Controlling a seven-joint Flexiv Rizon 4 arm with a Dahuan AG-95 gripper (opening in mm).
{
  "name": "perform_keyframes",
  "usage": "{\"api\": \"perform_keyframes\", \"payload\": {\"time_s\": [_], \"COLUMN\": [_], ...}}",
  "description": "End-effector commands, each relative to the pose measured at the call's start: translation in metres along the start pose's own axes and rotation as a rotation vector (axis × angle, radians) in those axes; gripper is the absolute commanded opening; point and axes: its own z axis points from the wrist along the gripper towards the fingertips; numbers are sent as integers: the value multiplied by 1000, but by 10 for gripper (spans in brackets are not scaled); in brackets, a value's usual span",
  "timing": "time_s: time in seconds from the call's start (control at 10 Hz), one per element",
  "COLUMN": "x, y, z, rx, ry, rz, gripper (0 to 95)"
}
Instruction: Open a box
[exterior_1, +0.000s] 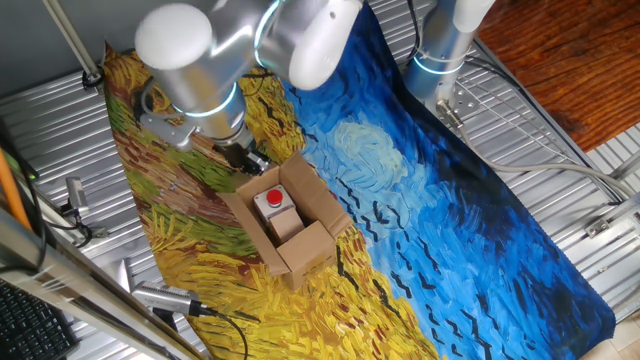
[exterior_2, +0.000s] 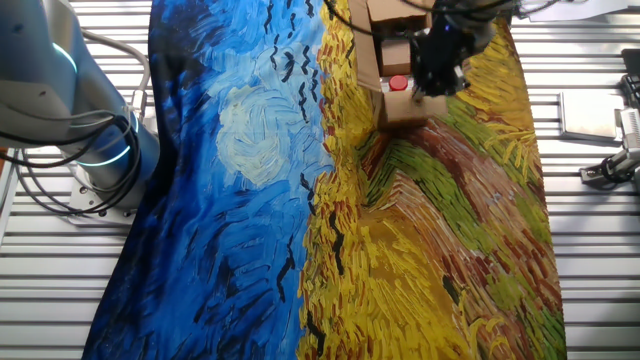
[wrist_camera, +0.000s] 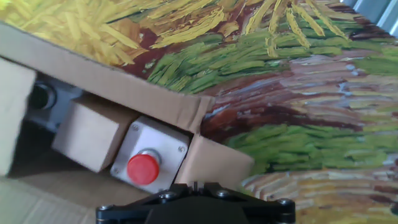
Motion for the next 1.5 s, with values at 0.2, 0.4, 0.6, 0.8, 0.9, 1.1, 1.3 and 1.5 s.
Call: {"api": "perform_keyframes", "payload": {"time_s": [0.2,0.4,0.6,0.8,0.9,1.1,1.3,1.5], "x": [0,2,-11,-31,-40,-49,-49,-49], "y": [3,11,35,61,74,90,90,90], "z": [-8,-31,-47,-44,-40,-34,-34,-34], "rx": [-1,-13,-37,-74,-83,-100,-166,-255], "ry": [6,12,17,-1,-8,-21,-39,-77], "rz": [-12,-15,20,63,84,121,171,153], "gripper": [0,0,0,0,0,0,0,0]}}
